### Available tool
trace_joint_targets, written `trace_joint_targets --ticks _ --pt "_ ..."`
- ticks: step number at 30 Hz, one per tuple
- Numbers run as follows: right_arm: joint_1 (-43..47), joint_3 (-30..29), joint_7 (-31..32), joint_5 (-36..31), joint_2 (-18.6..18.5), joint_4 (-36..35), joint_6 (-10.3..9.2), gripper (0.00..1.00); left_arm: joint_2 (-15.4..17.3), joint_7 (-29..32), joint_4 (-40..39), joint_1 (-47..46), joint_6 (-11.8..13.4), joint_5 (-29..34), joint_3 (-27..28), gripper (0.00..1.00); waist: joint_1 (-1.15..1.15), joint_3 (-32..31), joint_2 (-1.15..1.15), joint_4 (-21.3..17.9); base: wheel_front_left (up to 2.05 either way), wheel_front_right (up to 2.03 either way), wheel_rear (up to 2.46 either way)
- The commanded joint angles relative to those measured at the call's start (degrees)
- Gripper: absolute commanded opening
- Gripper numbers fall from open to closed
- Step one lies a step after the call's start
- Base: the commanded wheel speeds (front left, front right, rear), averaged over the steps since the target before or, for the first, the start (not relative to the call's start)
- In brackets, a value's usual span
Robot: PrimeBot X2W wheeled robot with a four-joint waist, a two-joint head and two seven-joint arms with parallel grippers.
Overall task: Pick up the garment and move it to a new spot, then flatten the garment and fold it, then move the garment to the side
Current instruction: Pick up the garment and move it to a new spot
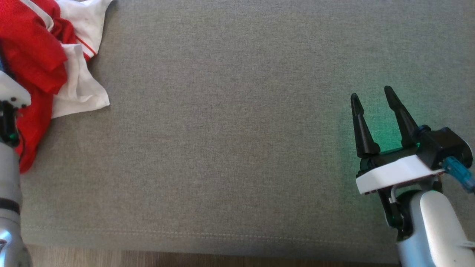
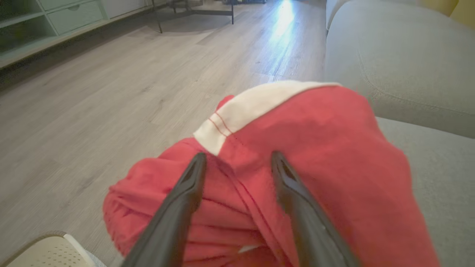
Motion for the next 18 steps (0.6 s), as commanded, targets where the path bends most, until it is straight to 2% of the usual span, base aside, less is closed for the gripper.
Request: trace_joint_targets --ticks 1,2,9,13,18 --pt "-1.08 1.42 -0.50 -0.02 0.06 -1.67 -0.04 1.00 4.29 -1.05 -1.26 -1.74 -0.14 0.06 1.06 0.14 -0.01 -0.14 0.00 0.19 0.00 0.00 0.00" --pt "-1.11 1.36 -0.51 -0.02 0.07 -1.56 -0.04 1.00 4.31 -1.52 -1.20 -2.05 -0.25 0.30 0.77 0.00 -0.01 -0.27 0.00 0.36 0.00 0.00 0.00" --pt "-0.66 1.12 -0.52 0.15 0.24 -1.06 -0.04 1.00 4.16 -3.07 -5.07 -3.40 -0.25 2.06 -0.86 0.00 -0.01 -3.11 0.00 1.92 0.00 0.00 0.00" --pt "0.24 0.64 -0.59 0.37 0.36 -0.78 -0.04 1.00 4.22 -3.16 -12.52 -3.30 -0.48 3.45 -1.60 0.00 -0.01 -5.93 0.00 2.71 0.00 0.00 0.00" --pt "2.17 -0.08 -0.90 0.95 0.68 -0.32 -0.04 1.00 2.29 -3.18 -20.62 -0.76 -1.16 4.46 -3.64 0.00 -0.01 -10.65 0.00 3.12 0.00 0.00 0.00"
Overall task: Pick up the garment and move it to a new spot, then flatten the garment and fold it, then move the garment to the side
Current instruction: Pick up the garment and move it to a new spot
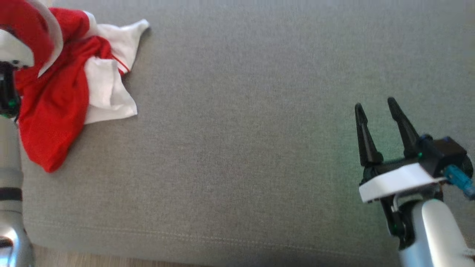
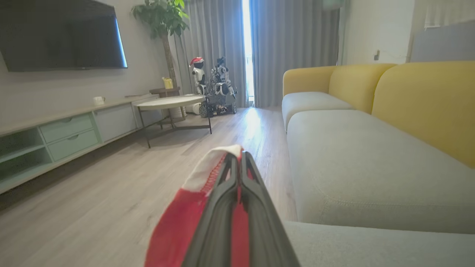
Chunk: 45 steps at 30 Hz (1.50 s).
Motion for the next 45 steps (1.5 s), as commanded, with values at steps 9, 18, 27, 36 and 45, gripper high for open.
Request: trace_joint_targets --ticks 9,18,27,36,45 --pt "3.43 0.86 -0.82 1.63 0.98 -2.28 -0.04 1.00 -1.93 6.44 -21.91 9.20 -0.80 0.66 -4.66 0.00 0.00 -7.58 0.00 -2.83 0.00 0.00 0.00" --pt "4.16 0.89 -0.88 3.65 1.08 -4.32 -0.04 1.00 -9.13 12.79 -40.34 22.05 -1.21 0.74 -15.19 0.00 0.00 -6.54 0.00 -9.06 0.00 0.00 0.00" --pt "1.64 2.43 -2.05 6.03 1.10 -5.54 -0.04 1.00 -14.76 14.68 -38.50 21.37 -2.73 -0.51 -27.23 0.00 0.00 0.47 0.00 -19.61 0.00 0.00 0.00" --pt "-0.47 4.02 -6.29 9.97 1.10 -3.68 -0.04 1.00 -16.07 15.27 -30.57 11.11 -3.61 -2.10 -35.86 0.00 0.00 7.98 0.00 -29.87 0.00 0.00 0.00" --pt "-2.26 5.80 -10.04 12.36 1.10 0.03 -0.04 1.00 -16.23 17.92 -18.56 10.80 -3.81 -5.78 -40.40 0.00 0.00 11.02 0.00 -32.67 0.00 0.00 0.00"
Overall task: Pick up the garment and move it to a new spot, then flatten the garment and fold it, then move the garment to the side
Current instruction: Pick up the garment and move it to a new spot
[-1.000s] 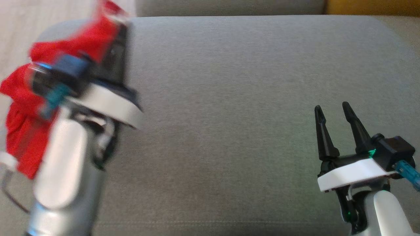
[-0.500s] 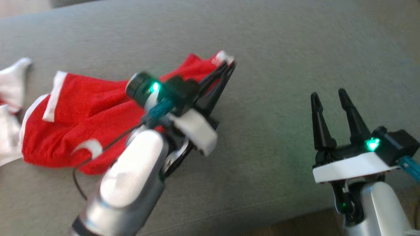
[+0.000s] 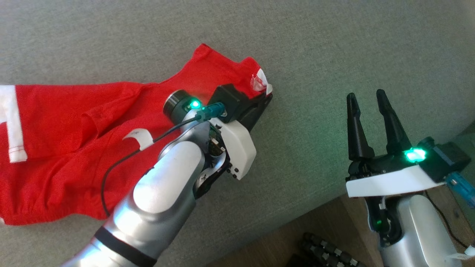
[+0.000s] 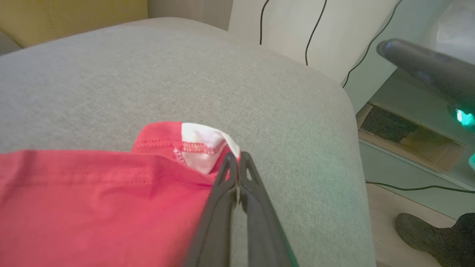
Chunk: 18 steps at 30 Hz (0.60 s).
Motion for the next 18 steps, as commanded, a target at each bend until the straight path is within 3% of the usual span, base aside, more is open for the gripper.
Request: trace_joint_targets --ticks 1,2,10,15,18 --pt "-0.93 0.97 -0.79 0.38 -0.23 -1.24 -0.04 1.00 -0.11 -0.15 -1.52 -1.37 -0.31 -0.63 0.81 0.35 0.00 0.53 0.00 -0.43 0.00 0.00 0.00" --pt "-1.03 0.91 -0.92 0.41 -0.23 -0.86 -0.04 1.00 -0.11 -0.32 -1.15 -1.36 -0.32 -0.95 0.38 1.00 0.00 0.23 0.00 -0.10 0.00 0.00 0.00" --pt "-1.09 -0.41 -0.12 -1.34 -0.23 0.32 -0.04 1.00 1.10 -5.41 -3.38 1.70 1.01 -2.22 0.23 1.00 0.00 -4.54 0.00 5.00 0.00 0.00 0.00" --pt "-0.17 -1.81 1.48 -3.05 -0.23 -0.34 -0.04 1.00 2.13 -9.48 -5.83 4.88 4.77 -3.14 3.33 1.00 0.00 -7.64 0.00 8.87 0.00 0.00 0.00" --pt "0.91 -3.00 3.47 -4.86 -0.23 -1.53 -0.04 1.00 3.59 -13.69 -7.59 8.27 9.52 -4.36 7.94 1.00 0.00 -10.10 0.00 12.65 0.00 0.00 0.00"
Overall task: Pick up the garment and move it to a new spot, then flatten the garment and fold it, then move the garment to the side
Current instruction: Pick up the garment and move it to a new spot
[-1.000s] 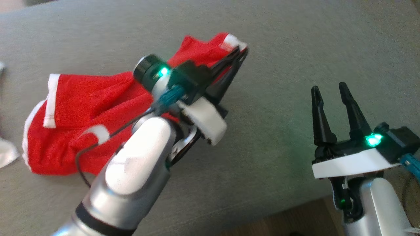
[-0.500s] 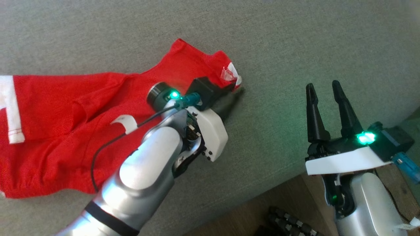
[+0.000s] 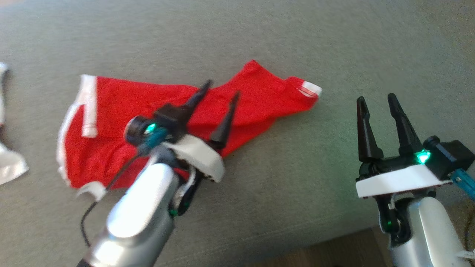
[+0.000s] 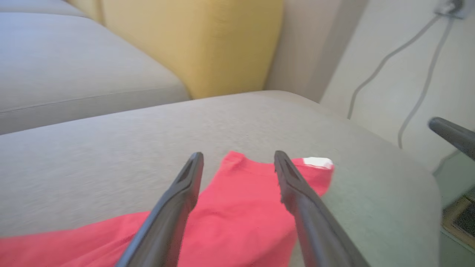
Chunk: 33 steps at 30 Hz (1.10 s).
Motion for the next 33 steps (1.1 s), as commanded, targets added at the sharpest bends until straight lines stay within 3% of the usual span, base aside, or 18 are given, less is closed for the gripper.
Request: trace_joint_targets --ticks 1,7,13,20,33 --pt "0.68 0.83 0.27 -0.42 -0.24 -2.22 -0.04 1.00 0.80 -0.61 -2.24 -0.53 0.45 -0.56 2.25 1.00 0.00 -2.70 0.00 3.32 0.00 0.00 0.00" --pt "1.65 -0.42 2.65 -2.29 -0.24 -3.54 -0.04 1.00 4.02 -3.69 -4.59 3.90 5.01 -2.40 9.34 1.00 0.00 -4.85 0.00 7.62 0.00 0.00 0.00" --pt "2.56 -1.24 4.19 -3.37 -0.24 -3.55 -0.04 1.00 7.41 -4.72 -6.48 8.54 7.42 -2.37 14.86 1.00 0.00 -6.74 0.00 10.60 0.00 0.00 0.00" --pt "3.70 -1.51 5.29 -4.46 -0.24 -3.31 -0.04 1.00 10.31 -4.89 -9.82 14.11 5.52 -1.37 18.49 1.00 0.00 -8.98 0.00 12.19 0.00 0.00 0.00" --pt "6.67 -0.88 6.54 -5.35 -0.24 -2.70 -0.04 1.00 10.21 -4.91 -12.97 23.23 0.85 2.49 22.24 1.00 0.00 -13.33 0.00 11.91 0.00 0.00 0.00"
